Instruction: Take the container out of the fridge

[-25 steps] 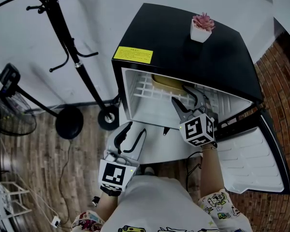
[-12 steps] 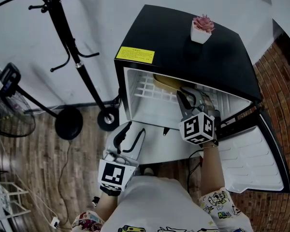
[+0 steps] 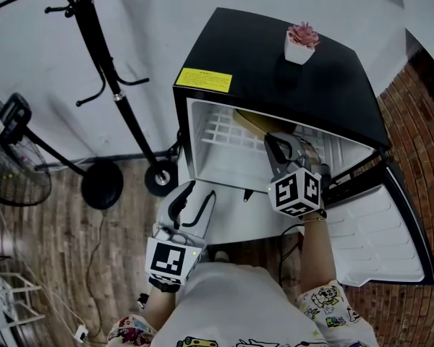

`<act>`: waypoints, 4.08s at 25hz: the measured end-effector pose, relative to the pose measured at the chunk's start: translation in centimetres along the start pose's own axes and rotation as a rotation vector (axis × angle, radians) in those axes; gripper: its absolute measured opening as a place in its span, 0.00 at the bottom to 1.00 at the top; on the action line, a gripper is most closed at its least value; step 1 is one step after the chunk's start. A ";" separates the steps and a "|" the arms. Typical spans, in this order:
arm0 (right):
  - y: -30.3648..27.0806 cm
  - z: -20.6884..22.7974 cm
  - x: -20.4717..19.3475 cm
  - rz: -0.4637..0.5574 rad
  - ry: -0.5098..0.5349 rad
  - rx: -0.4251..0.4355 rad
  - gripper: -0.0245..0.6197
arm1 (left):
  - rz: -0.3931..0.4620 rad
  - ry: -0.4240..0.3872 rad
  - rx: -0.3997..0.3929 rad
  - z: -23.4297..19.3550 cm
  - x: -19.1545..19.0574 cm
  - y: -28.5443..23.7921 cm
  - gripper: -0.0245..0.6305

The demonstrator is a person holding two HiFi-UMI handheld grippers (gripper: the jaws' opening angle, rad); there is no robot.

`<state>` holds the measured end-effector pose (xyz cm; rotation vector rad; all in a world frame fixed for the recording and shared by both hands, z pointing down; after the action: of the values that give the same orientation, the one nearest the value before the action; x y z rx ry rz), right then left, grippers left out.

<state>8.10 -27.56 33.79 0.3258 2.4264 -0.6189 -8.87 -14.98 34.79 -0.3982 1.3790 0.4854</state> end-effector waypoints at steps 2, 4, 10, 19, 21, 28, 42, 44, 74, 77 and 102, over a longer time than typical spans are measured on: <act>0.2 -0.1 0.0 -0.001 0.003 0.001 0.07 | -0.003 -0.001 0.000 0.0 -0.2 0.1 0.29; 0.4 -0.2 0.2 0.000 0.005 0.003 0.07 | 0.003 -0.001 -0.002 0.1 0.0 0.2 0.29; 1.4 -0.5 0.7 0.000 0.012 0.001 0.07 | 0.014 -0.002 -0.004 0.3 0.3 0.9 0.29; 2.5 -1.2 0.7 -0.008 0.016 0.004 0.06 | -0.023 0.006 0.001 0.6 0.2 1.7 0.29; 2.7 -1.4 0.7 -0.006 0.019 0.005 0.07 | -0.011 0.004 0.002 0.7 0.3 1.9 0.29; 3.9 -2.0 1.1 0.001 0.027 0.005 0.06 | -0.024 -0.005 0.007 0.9 0.4 2.6 0.29; 7.5 -3.6 1.6 0.036 0.008 -0.001 0.06 | -0.005 -0.013 0.007 1.6 1.0 3.1 0.29; 8.0 -4.0 1.6 0.042 -0.001 -0.002 0.06 | -0.005 -0.011 0.009 1.6 1.0 3.2 0.28; 15.3 -10.2 0.1 0.158 -0.341 0.145 0.06 | -0.058 -0.015 -0.013 4.1 -0.4 4.7 0.17; 15.5 -10.6 -0.5 0.178 -0.398 0.152 0.06 | -0.071 -0.007 -0.015 4.4 -0.7 4.7 0.15; 14.4 -11.7 -4.3 0.184 -0.678 0.154 0.06 | -0.170 0.018 -0.023 5.0 -3.8 3.6 0.04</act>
<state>10.96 -9.65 39.60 0.3311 1.6871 -0.6981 -7.13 -9.62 39.39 -0.5350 1.3442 0.3592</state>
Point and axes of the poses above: the fingertips, and each gripper's own axes: y backward along the fingers, z to its right, x out of its top, the point moved 4 cm from there along y, backward along the fingers, and after that the axes turned 9 degrees about -y, right-handed, at the moved point
